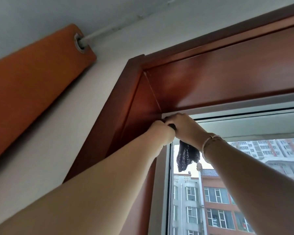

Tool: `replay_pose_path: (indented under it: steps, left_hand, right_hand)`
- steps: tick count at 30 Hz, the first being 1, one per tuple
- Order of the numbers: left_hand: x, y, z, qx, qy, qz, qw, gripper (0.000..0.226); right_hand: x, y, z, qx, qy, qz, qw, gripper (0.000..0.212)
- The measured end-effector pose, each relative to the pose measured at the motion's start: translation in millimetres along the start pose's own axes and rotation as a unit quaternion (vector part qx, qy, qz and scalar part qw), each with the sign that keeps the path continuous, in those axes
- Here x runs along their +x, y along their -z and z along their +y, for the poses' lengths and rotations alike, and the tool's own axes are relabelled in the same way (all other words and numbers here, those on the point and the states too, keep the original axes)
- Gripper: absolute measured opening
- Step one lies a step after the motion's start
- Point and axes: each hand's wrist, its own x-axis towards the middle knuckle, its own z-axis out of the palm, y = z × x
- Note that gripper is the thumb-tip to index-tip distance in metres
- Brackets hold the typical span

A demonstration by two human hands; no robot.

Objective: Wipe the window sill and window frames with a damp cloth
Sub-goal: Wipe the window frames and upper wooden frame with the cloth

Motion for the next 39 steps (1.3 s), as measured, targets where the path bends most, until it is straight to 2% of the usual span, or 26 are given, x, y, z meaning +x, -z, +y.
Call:
replay_pose_path:
  steps: [6,9,17,22,26,29,31,33,35,39]
  left_hand:
    - [-14,6,-21,-0.029,-0.069,-0.001,0.997,0.046]
    - [-29,15,-20,0.001,-0.079,-0.008,0.997,0.058]
    - [-73,29,-24,0.114,-0.15,0.031,0.982,0.065]
    - [-113,31,-40,0.156,-0.144,0.028,0.977,0.064]
    - [-138,31,-48,0.181,-0.127,-0.006,0.975,0.064]
    - [-156,36,-41,0.178,-0.114,-0.031,0.977,0.062]
    - [-161,40,-35,0.167,-0.103,-0.049,0.979,0.061]
    - [-164,46,-32,0.154,-0.085,-0.065,0.982,0.062]
    - [-158,48,-37,0.127,-0.077,-0.072,0.986,0.061]
    - [-160,32,-34,0.019,-0.055,-0.098,0.993,0.038]
  right_hand:
    - [-8,4,-10,0.016,0.011,-0.014,1.0,0.027]
    - [-14,-1,-14,0.007,0.002,-0.017,1.0,0.029]
    - [-68,3,-54,0.005,0.012,-0.041,0.999,0.032]
    - [-132,-9,-100,0.026,0.002,-0.082,0.996,0.032]
    - [-176,-22,-137,0.052,-0.003,-0.128,0.99,0.023]
    - [-205,-8,-162,0.084,0.008,-0.208,0.974,0.019]
    - [-216,1,-170,0.137,-0.018,-0.249,0.958,0.02]
    - [-216,15,-173,0.222,-0.085,-0.221,0.946,0.015]
    - [-207,27,-168,0.309,-0.15,-0.139,0.929,0.01]
    - [-209,68,-154,0.394,-0.231,-0.03,0.889,0.007]
